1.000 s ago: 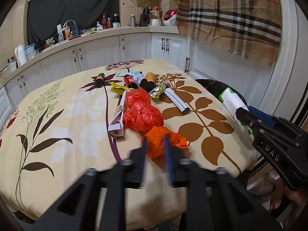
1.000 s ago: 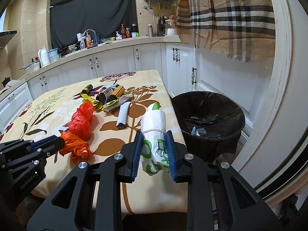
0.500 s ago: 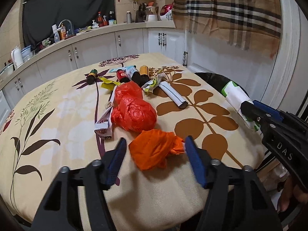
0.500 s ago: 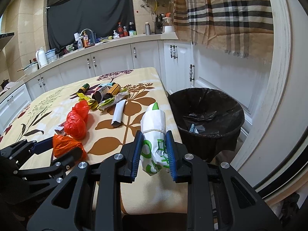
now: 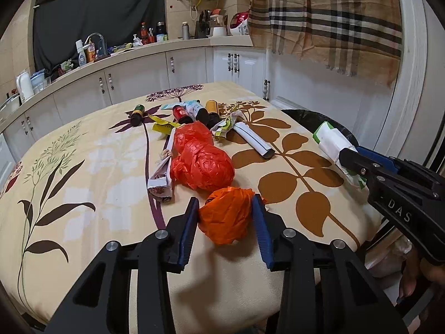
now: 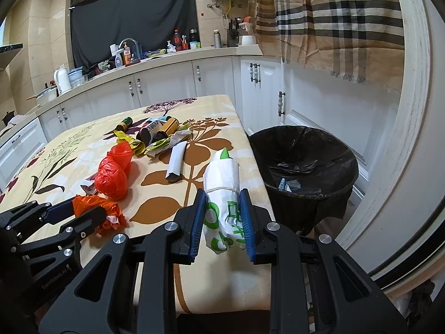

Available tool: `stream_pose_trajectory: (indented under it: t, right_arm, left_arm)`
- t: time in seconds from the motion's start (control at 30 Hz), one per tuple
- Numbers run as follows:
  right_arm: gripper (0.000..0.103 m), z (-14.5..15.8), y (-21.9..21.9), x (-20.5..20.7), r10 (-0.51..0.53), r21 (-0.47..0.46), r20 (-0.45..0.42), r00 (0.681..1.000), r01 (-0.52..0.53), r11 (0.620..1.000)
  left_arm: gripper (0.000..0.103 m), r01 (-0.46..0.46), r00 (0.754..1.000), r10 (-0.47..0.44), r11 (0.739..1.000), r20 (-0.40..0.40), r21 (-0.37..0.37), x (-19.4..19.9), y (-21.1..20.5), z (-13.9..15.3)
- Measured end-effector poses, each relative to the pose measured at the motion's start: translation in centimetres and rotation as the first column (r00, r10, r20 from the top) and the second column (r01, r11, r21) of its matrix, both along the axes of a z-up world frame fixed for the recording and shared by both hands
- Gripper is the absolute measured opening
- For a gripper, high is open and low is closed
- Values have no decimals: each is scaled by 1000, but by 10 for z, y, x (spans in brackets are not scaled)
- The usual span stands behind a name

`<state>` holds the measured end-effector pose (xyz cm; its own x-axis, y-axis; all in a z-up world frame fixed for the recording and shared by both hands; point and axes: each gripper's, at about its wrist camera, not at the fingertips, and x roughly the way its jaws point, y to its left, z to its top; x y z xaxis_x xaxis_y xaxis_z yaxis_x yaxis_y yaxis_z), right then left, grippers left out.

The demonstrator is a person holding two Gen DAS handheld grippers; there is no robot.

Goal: Collect trash
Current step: 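Grasp the orange plastic bag with the left tool while the right tool holds the white-green bag, then move both tools over the black bin and release both bags inside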

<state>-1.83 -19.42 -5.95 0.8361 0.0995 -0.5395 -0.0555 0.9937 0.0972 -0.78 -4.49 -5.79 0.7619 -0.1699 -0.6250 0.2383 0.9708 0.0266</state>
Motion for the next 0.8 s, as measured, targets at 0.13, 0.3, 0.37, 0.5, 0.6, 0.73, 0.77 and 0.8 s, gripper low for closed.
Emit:
stream_pose_trajectory:
  t: [0.13,0.3,0.37,0.5,0.6,0.73,0.77,0.8]
  right_arm:
    - [24,2,0,-1,-4,-2,7,1000,4,1000]
    - [24,10,-4,-1,-23,-6,32,999,23,1000]
    - [24,13,-7,1,-32,-11,40,999,33,999]
    - [24,19,-14,8,-55,-22,59,997,57,998]
    - [24,25,-20,18,-78,-36,76,994,81,996]
    - [24,34,-32,37,-108,-49,94,990,113,992]
    - [24,35,-33,40,-114,-55,97,989,120,991]
    - [24,37,-36,46,-121,-62,100,988,128,990]
  left_arm:
    - [39,-4,1000,4,1000,29,-15,-4,4,11]
    - [39,3,997,1,999,76,-44,-7,3,30]
    - [39,12,995,-7,999,101,-47,-5,-1,38]
    - [39,31,992,-24,998,124,-54,6,-11,48]
    - [39,41,989,-32,997,142,-64,21,-19,56]
    - [39,46,986,-33,996,164,-76,47,-32,66]
    - [39,48,986,-33,995,162,-86,57,-36,69]
    - [39,51,987,-36,994,158,-94,67,-41,72]
